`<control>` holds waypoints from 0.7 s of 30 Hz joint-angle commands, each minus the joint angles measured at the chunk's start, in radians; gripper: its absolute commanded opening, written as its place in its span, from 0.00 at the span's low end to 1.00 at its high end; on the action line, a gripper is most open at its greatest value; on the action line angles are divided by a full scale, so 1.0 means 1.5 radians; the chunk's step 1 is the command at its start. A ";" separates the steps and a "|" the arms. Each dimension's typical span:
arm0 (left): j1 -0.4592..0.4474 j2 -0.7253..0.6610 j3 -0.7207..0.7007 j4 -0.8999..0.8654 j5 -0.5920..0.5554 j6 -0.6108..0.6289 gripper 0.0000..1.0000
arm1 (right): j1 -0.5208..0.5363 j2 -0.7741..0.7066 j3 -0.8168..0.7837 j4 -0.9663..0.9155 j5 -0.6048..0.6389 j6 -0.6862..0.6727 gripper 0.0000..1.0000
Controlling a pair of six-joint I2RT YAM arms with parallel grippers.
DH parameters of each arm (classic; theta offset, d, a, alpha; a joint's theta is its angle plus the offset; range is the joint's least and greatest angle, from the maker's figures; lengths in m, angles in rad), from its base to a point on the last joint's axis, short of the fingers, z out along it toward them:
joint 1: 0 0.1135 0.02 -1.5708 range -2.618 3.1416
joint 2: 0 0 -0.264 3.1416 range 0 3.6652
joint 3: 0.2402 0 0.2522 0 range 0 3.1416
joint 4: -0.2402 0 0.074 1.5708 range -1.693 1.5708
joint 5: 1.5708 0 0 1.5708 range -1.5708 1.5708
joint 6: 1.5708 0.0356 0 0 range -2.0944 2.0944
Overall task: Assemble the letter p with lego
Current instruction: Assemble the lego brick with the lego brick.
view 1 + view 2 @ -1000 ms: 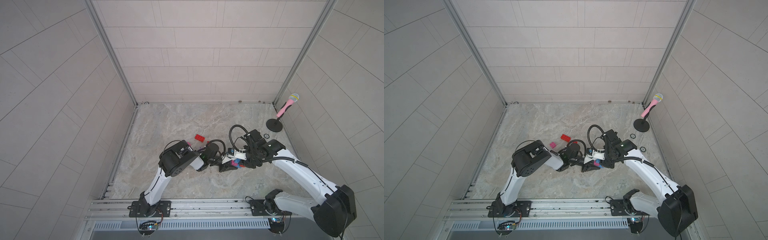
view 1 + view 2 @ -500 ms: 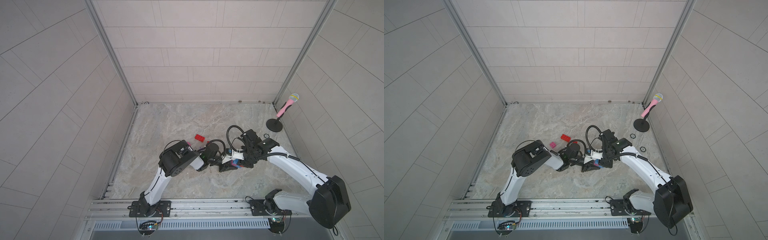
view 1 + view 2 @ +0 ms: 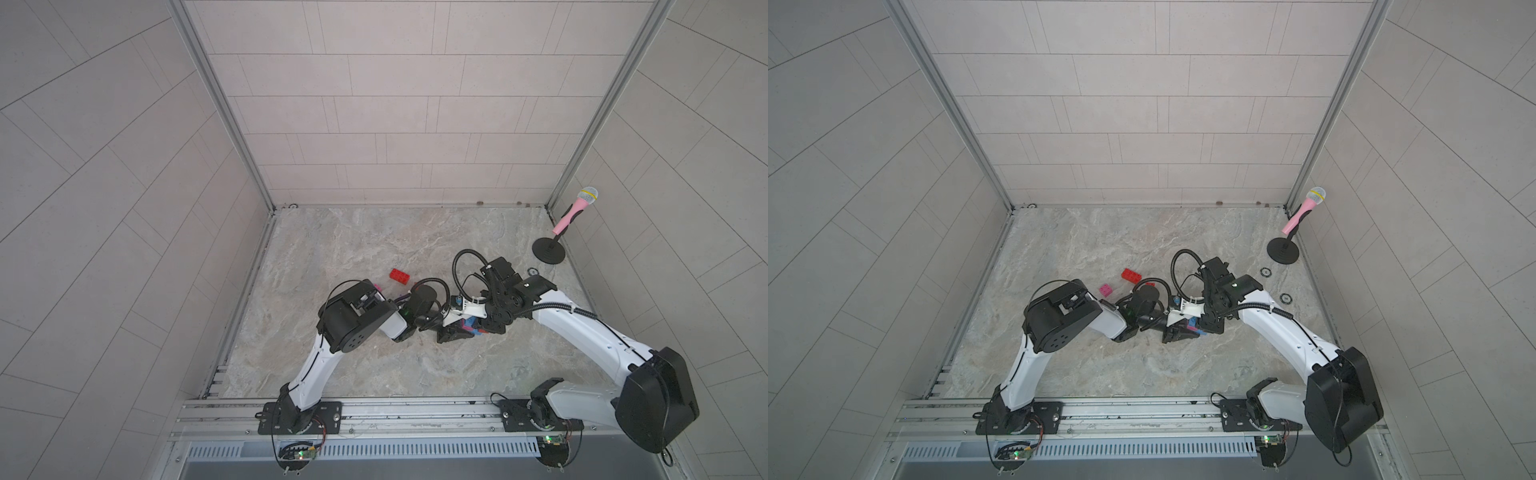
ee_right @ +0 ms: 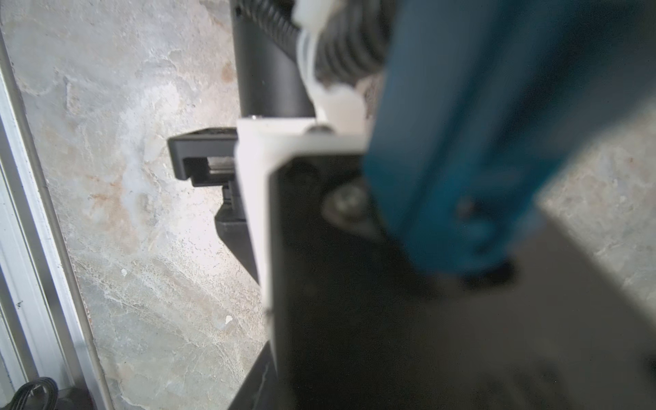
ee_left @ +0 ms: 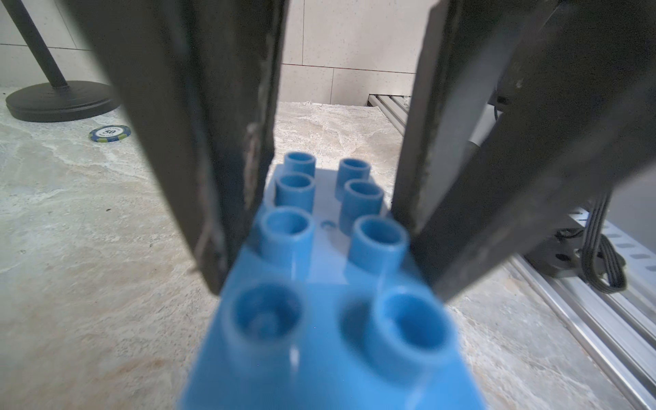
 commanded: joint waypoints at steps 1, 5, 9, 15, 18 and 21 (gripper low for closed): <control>-0.005 0.042 -0.009 -0.099 -0.022 0.008 0.00 | 0.003 0.047 -0.020 -0.012 -0.003 -0.004 0.00; -0.004 0.042 -0.009 -0.102 -0.023 0.009 0.00 | 0.002 0.093 -0.024 -0.027 0.011 -0.010 0.00; -0.004 0.042 -0.008 -0.104 -0.023 0.011 0.00 | 0.003 0.137 -0.026 -0.040 0.029 -0.013 0.00; -0.003 0.043 -0.008 -0.107 -0.022 0.012 0.00 | 0.002 0.188 -0.028 -0.050 0.037 -0.018 0.00; -0.002 0.045 -0.008 -0.108 -0.022 0.013 0.00 | 0.002 0.210 -0.029 -0.054 0.047 -0.018 0.00; -0.001 0.044 -0.007 -0.110 -0.022 0.013 0.00 | 0.005 0.225 -0.027 -0.055 0.055 -0.018 0.00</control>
